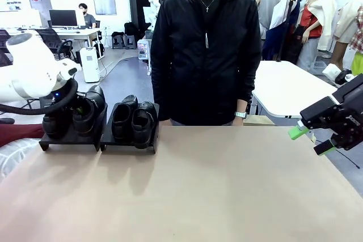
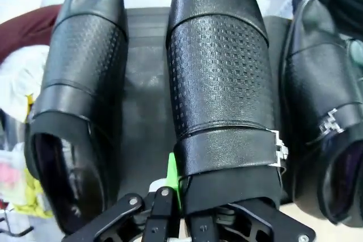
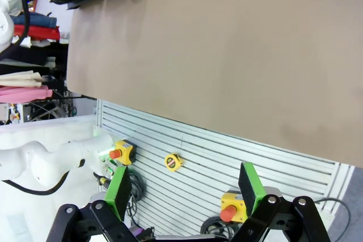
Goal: Organize the shoes by placing them on the stand.
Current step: Place the Shoe from the middle of the table onto the Shoes Stand.
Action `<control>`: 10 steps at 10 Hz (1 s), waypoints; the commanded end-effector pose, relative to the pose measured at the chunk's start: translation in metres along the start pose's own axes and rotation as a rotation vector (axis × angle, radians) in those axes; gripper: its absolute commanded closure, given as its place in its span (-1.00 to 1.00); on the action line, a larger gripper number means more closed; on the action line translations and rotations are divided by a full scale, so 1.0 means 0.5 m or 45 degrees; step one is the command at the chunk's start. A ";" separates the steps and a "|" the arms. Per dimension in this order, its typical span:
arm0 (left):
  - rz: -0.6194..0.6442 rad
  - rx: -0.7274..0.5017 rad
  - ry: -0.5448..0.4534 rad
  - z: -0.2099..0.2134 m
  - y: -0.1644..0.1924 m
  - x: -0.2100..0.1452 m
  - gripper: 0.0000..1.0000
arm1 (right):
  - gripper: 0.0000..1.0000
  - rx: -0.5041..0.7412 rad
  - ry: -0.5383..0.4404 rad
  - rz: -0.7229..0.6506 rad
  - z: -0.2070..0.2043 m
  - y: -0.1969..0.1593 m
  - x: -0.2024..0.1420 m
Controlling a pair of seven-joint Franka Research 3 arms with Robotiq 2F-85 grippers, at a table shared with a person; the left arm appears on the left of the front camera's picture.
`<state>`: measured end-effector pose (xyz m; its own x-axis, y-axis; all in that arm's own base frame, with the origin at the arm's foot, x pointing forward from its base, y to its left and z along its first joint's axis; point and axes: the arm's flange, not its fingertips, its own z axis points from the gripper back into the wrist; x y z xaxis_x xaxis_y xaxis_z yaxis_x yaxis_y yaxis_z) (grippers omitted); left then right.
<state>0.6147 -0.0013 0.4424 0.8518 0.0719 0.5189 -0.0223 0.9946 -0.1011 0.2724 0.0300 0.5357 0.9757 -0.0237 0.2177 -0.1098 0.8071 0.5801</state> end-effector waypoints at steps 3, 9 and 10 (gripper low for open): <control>-0.031 0.082 -0.087 -0.021 -0.005 0.005 1.00 | -1.00 0.027 -0.004 -0.029 0.002 0.007 0.000; -0.057 0.101 -0.154 0.055 -0.015 -0.004 -1.00 | -1.00 0.027 -0.004 -0.029 0.002 0.007 0.000; -0.112 0.072 -0.164 0.112 -0.020 -0.019 -1.00 | -1.00 0.027 -0.004 -0.029 0.002 0.007 0.000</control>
<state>0.6068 -0.0042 0.4672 0.7835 0.0219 0.6211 -0.0113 0.9997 -0.0209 0.2725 0.0300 0.5356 0.9758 -0.0237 0.2172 -0.1095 0.8071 0.5801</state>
